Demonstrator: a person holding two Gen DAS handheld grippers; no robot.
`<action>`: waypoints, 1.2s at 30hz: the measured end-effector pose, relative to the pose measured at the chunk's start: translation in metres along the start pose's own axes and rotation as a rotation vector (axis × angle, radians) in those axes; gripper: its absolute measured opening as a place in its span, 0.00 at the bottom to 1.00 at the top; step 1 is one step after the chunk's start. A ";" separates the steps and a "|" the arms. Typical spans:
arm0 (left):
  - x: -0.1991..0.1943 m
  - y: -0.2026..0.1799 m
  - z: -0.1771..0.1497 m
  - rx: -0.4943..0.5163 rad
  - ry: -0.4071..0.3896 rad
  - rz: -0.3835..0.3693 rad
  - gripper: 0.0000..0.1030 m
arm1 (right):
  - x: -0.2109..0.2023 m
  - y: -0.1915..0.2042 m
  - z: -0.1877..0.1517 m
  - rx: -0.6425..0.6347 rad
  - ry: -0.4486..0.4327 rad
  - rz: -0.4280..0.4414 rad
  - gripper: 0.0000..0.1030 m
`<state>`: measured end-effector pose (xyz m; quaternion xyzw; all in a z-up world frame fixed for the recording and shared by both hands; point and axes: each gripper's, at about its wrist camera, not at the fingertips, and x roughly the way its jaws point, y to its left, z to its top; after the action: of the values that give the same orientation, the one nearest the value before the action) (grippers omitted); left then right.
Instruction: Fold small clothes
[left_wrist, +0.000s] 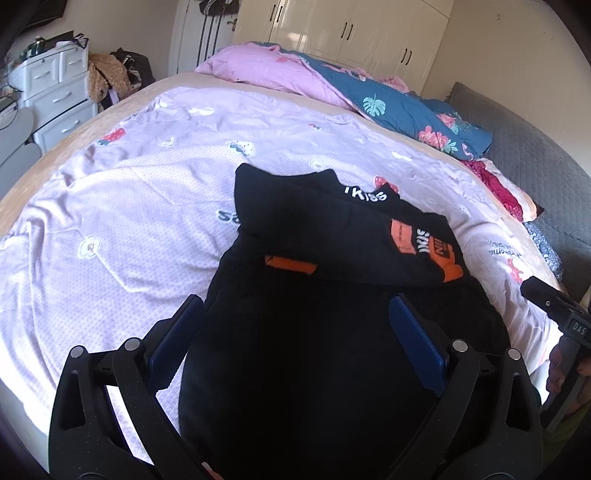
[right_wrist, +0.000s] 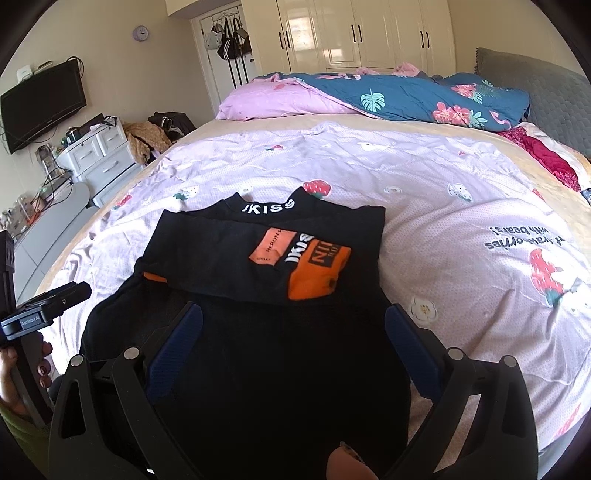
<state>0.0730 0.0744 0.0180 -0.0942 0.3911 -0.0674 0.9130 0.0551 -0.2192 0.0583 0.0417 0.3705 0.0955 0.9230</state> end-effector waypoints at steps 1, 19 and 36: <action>-0.001 0.001 -0.003 0.004 0.004 0.006 0.91 | -0.001 -0.001 -0.002 0.000 0.003 0.000 0.96; -0.032 0.038 -0.046 -0.004 0.071 0.109 0.91 | -0.027 -0.007 -0.028 -0.006 0.017 0.005 0.96; -0.035 0.042 -0.096 0.036 0.175 0.088 0.79 | -0.038 -0.019 -0.060 0.000 0.059 -0.023 0.96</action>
<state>-0.0190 0.1107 -0.0320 -0.0541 0.4718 -0.0423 0.8790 -0.0106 -0.2458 0.0380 0.0344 0.3980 0.0860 0.9127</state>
